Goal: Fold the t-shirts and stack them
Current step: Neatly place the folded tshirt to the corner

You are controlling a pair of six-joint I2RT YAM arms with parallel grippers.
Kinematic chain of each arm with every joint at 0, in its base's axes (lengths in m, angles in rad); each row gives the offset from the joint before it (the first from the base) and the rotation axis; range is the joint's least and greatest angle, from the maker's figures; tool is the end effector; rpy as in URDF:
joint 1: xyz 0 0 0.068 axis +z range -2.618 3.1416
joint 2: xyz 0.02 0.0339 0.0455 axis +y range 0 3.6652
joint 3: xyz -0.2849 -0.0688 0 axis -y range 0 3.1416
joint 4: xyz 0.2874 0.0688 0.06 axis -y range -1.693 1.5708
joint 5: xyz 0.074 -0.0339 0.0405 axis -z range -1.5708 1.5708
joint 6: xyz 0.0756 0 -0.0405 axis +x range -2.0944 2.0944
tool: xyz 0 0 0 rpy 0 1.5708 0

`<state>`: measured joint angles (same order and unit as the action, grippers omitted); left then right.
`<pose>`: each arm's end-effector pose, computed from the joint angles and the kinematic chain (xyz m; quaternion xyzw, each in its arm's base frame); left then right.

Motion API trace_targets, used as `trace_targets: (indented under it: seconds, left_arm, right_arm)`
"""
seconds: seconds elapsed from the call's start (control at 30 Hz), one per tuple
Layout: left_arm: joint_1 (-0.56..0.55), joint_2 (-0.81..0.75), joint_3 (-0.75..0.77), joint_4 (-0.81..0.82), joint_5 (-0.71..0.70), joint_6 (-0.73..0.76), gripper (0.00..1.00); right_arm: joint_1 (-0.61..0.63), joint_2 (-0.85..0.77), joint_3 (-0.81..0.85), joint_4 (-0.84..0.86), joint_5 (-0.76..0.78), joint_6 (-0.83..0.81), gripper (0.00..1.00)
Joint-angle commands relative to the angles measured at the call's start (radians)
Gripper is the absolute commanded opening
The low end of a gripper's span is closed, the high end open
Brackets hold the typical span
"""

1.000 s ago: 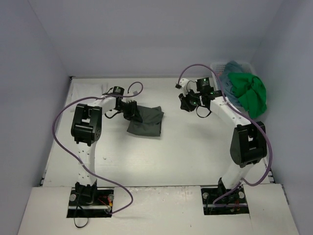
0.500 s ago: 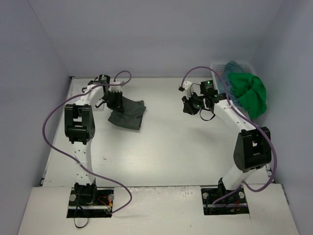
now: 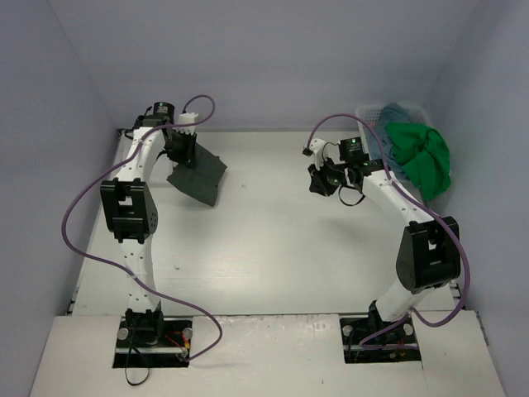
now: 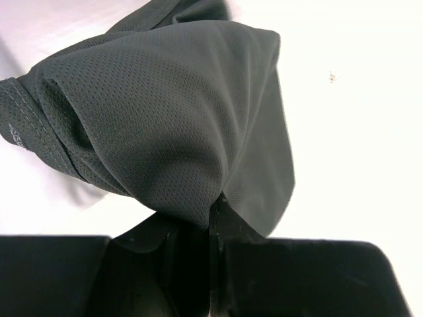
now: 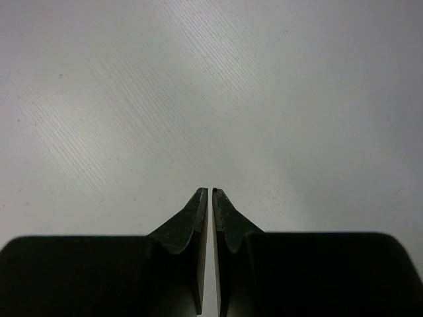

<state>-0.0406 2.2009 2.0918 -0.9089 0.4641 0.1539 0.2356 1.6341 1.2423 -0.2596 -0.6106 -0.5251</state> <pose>0.5526 -0.0563 0.2515 0.1534 0.9257 -0.2059 0.2777 0.4125 0.1436 0.2611 -0.4411 0.7442 0.2055 0.4576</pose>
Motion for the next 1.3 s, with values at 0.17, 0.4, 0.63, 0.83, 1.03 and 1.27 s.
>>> trace_targets:
  seconds: [0.17, 0.4, 0.63, 0.83, 1.03, 1.27]
  left_arm:
    - [0.094, -0.009, 0.233, -0.107, -0.057, 0.096, 0.0]
    - [0.153, 0.029, 0.313, -0.133, -0.068, 0.125, 0.0]
    - [0.214, 0.068, 0.361, -0.13, -0.044, 0.124, 0.0]
    - [0.249, 0.089, 0.404, -0.114, -0.035, 0.125, 0.0]
    - [0.262, 0.126, 0.49, -0.099, -0.007, 0.115, 0.0]
    - [0.262, 0.168, 0.537, -0.084, 0.005, 0.111, 0.0]
  right_arm:
    - [-0.01, -0.06, 0.0, 0.011, -0.032, 0.002, 0.04]
    - [-0.012, -0.059, -0.006, 0.011, -0.041, 0.005, 0.03]
    - [-0.015, -0.056, -0.006, 0.011, -0.044, 0.007, 0.02]
    - [-0.015, -0.043, 0.0, 0.011, -0.046, 0.011, 0.02]
    - [-0.015, -0.033, -0.004, 0.011, -0.041, 0.013, 0.02]
    - [-0.015, -0.02, 0.0, 0.011, -0.037, 0.016, 0.02]
